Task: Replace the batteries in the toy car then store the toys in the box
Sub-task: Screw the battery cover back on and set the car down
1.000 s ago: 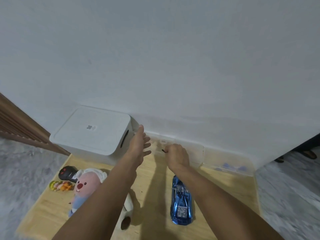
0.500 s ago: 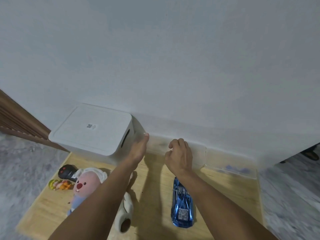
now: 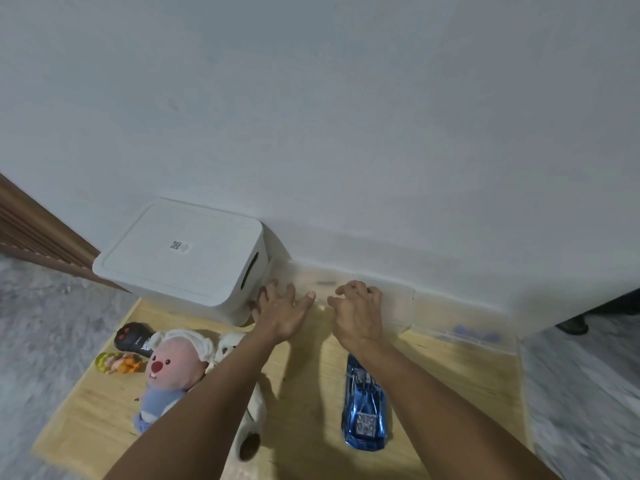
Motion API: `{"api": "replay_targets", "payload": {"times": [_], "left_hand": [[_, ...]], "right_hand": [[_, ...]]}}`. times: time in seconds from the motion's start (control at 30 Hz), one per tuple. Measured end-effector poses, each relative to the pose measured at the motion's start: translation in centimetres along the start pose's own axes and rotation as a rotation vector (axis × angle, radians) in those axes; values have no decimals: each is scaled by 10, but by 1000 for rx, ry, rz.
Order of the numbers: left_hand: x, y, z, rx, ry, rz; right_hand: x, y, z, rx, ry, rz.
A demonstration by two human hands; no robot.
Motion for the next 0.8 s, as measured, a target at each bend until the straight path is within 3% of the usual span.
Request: {"api": "replay_targets", "payload": {"times": [0.2, 0.33, 0.43, 0.53, 0.8], "left_hand": [[0, -4, -2, 5, -26, 97], [-3, -21, -8, 62, -157, 261], [6, -54, -14, 294, -195, 306], [21, -83, -18, 477, -122, 317], [34, -91, -16, 531, -55, 354]], "right_hand": [[1, -6, -5, -68, 8, 120], [-14, -35, -29, 17, -209, 292], [-16, -65, -48, 115, -230, 215], [-14, -82, -56, 103, -203, 126], [-17, -80, -54, 20, -222, 38]]}}
Point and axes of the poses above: each hand's wrist, its own z-axis towards the middle knuckle, its own x-axis out of the palm, y = z × x, the point moved 6 cm from there along z, towards the middle knuckle, and after that the axes turned 13 degrees about z, right-handed, at the moved point
